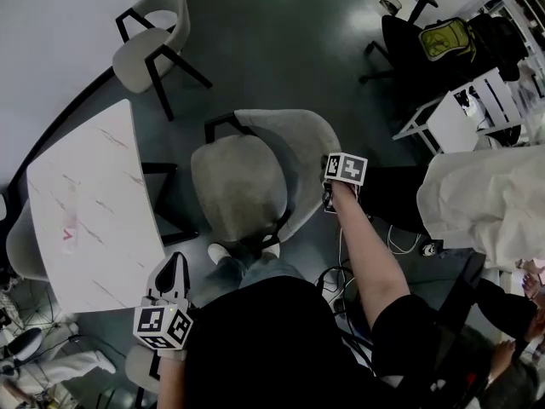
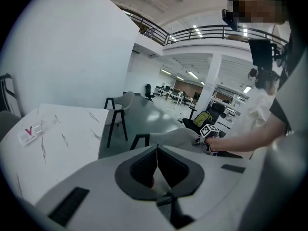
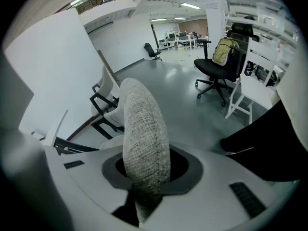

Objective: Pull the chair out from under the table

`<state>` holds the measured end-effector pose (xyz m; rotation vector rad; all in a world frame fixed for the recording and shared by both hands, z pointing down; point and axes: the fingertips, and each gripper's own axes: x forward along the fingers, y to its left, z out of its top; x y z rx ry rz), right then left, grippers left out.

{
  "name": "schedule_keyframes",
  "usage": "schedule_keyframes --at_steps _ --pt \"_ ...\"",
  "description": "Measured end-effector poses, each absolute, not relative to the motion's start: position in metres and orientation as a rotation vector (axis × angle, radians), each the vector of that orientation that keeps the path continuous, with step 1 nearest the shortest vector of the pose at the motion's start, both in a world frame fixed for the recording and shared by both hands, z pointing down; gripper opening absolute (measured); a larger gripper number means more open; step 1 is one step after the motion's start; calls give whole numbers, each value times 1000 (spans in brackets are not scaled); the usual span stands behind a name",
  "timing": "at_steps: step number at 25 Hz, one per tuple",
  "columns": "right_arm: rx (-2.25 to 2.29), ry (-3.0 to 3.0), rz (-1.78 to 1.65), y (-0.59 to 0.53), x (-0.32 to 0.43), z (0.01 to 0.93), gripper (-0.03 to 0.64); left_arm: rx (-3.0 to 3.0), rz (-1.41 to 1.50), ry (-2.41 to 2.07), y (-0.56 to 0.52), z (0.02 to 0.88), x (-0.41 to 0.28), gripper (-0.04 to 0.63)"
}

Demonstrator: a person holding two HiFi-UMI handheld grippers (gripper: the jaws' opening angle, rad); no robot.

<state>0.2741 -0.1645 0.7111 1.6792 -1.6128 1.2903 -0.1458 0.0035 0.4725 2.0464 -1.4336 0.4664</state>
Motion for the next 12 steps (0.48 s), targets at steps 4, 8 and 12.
schedule_keyframes --at_steps 4,8,12 --pt "1696 -1596 1290 -169 296 712 100 2050 476 -1426 2 476 -140 5" --pt "1712 -1586 1283 -174 318 712 100 2055 489 -1414 -1 478 -135 5" --pt "1729 -1570 1284 -177 340 712 100 2056 501 -1406 -3 480 -130 5"
